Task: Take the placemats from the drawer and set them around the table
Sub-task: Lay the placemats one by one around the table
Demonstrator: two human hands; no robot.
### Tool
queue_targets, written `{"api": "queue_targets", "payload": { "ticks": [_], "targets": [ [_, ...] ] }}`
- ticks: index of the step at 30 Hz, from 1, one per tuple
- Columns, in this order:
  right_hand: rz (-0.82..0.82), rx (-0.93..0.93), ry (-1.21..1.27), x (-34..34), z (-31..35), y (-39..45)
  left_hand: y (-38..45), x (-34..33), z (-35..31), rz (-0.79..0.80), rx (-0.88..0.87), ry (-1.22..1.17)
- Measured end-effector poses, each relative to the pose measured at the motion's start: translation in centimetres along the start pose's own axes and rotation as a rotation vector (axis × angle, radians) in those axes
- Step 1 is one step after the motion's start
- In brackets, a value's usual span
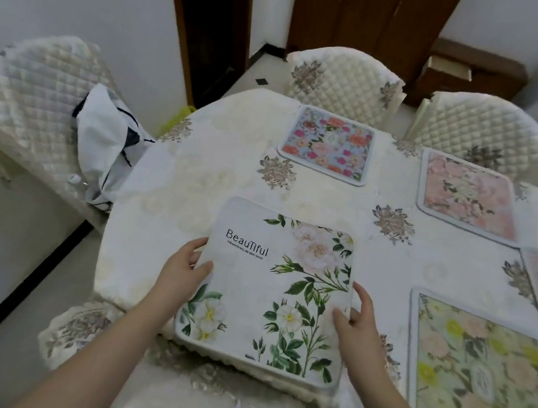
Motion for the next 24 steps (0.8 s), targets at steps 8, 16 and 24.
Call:
{"api": "queue_targets", "payload": {
  "ticks": [8, 16, 24],
  "targets": [
    [-0.090, -0.210, 0.223, -2.3, -1.7, -1.1, 2.0, 1.2, 0.0, 0.143, 0.050, -0.041],
    [-0.134, -0.255, 0.138, -2.0, -4.8, 0.8, 4.4, -1.9, 2.4, 0.184, 0.118, 0.044],
    [-0.165, -0.195, -0.039, -1.5, -6.3, 1.4, 5.0, -2.8, 3.2, 0.059, 0.061, 0.246]
  ]
}}
Point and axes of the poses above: each hand's wrist, its own y-axis towards the middle knuckle, its own x-axis out of the back of the hand, z = x × y, the point moved 1 cm from there along y, towards the middle knuckle, and after that the axes turned 3 degrees about x, right-handed, at the moved point
